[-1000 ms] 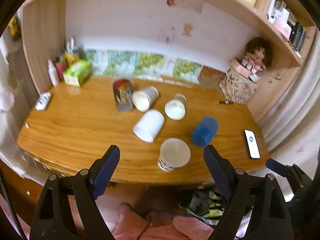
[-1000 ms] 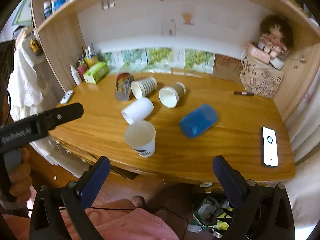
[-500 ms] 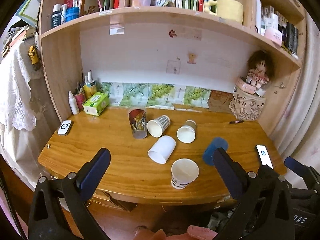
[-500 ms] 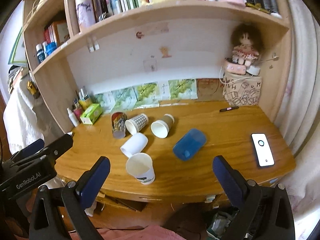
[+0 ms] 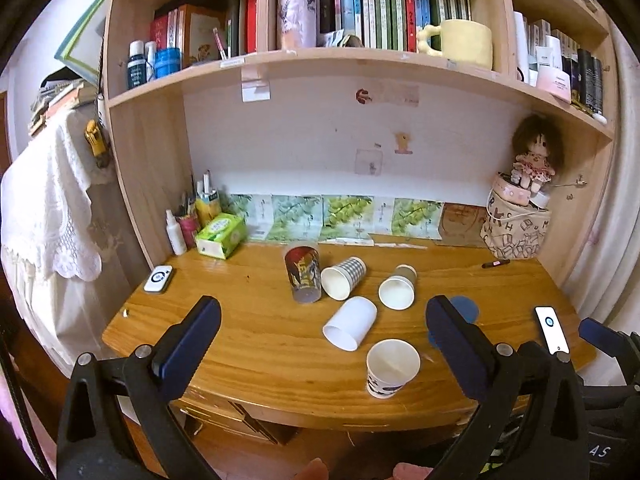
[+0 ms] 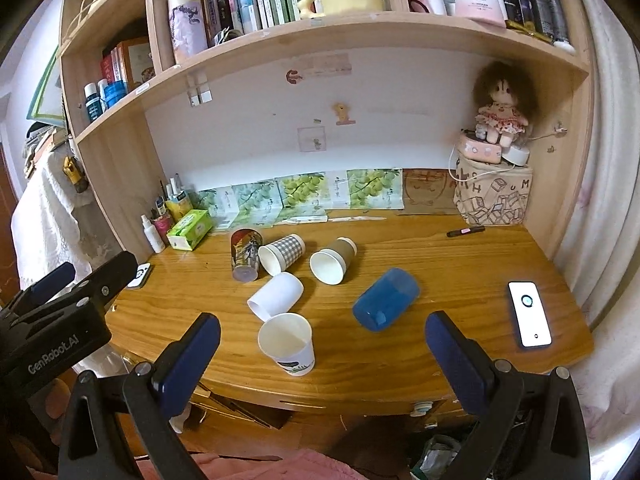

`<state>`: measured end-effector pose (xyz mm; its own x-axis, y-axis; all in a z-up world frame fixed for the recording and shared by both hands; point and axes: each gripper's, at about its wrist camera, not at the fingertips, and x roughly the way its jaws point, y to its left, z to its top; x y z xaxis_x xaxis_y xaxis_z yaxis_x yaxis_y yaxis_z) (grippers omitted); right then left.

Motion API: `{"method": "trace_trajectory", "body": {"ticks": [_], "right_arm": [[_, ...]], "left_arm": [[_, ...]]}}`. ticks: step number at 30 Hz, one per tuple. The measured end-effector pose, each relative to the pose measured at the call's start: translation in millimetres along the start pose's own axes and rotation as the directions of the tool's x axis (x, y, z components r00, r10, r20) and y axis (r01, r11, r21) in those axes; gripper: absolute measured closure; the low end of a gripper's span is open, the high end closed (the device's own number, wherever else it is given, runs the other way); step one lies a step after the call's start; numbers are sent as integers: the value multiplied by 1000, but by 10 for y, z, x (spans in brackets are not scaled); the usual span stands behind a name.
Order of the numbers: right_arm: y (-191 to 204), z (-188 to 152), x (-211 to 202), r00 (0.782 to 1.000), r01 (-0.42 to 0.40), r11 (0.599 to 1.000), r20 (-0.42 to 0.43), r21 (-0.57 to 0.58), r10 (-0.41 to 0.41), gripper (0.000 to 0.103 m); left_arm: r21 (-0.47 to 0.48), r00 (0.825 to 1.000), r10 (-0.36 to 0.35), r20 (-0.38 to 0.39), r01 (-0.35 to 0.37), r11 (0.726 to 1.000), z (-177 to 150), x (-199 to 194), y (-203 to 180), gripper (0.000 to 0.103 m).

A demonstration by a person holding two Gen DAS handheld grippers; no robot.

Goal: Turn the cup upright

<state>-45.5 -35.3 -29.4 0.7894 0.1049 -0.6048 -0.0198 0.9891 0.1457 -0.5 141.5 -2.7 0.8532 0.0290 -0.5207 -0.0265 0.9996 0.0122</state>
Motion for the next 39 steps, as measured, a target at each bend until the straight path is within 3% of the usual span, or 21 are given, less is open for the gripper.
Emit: {"method": "trace_trajectory", "body": {"ticks": [39], "right_arm": [[19, -10, 39, 1000, -27, 1000, -16, -7, 27, 0]], "left_arm": [[15, 1000, -4, -21, 4, 1000, 14, 48, -62, 1]]}}
